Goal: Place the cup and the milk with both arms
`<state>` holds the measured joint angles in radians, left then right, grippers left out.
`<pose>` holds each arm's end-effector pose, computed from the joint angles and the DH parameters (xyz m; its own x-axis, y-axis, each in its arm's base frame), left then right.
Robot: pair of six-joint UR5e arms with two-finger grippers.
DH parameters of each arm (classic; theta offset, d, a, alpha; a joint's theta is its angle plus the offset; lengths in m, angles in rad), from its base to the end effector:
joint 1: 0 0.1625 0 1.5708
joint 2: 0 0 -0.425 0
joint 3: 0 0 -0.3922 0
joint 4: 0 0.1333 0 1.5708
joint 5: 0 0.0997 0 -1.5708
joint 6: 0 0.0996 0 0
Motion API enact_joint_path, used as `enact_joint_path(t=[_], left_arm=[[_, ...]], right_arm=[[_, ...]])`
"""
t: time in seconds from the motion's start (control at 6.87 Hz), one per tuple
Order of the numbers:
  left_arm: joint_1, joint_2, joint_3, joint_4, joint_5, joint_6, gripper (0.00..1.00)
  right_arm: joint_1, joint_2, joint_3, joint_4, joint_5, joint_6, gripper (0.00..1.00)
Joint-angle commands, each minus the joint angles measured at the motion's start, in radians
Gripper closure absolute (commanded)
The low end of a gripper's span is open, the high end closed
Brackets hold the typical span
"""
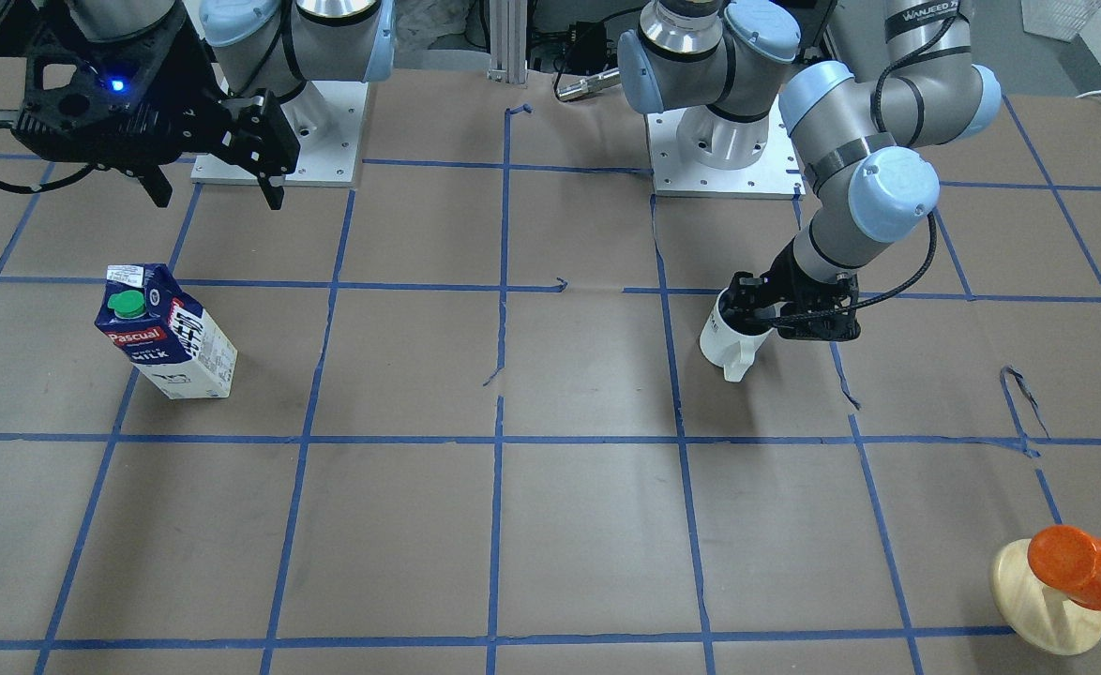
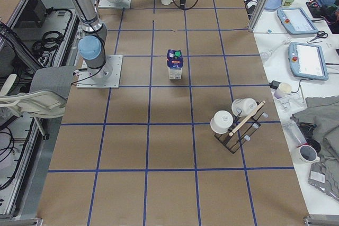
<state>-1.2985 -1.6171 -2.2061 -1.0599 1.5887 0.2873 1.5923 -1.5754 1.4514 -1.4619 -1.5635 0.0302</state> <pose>-0.0176 -0.4260 0.2249 -0.9994 0.0139 0.0312 0.0189 0.9856 0.1679 0.1445 -0.4854 0.5379 -0.9999 0.0086 -0.0077 0.0087 0.9999 -0.0149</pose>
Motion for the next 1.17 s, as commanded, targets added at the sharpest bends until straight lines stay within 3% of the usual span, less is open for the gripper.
enact_joint_path(t=[0.0, 0.44, 0.58, 1.02], left_arm=[[-0.004, 0.014, 0.002, 0.027, 0.000, -0.010, 1.00], [-0.025, 0.071, 0.019, 0.024, -0.024, -0.057, 1.00], [-0.095, 0.091, 0.041, 0.011, -0.053, -0.121, 1.00], [-0.483, 0.028, 0.156, 0.026, -0.058, -0.594, 1.00]], right_arm=[[0.000, 0.000, 0.000, 0.000, 0.000, -0.001, 0.00], [0.000, 0.000, 0.000, 0.000, -0.001, -0.001, 0.00], [0.002, 0.000, -0.002, 0.000, 0.000, 0.000, 0.00], [0.002, -0.002, -0.002, 0.000, 0.002, 0.000, 0.00]])
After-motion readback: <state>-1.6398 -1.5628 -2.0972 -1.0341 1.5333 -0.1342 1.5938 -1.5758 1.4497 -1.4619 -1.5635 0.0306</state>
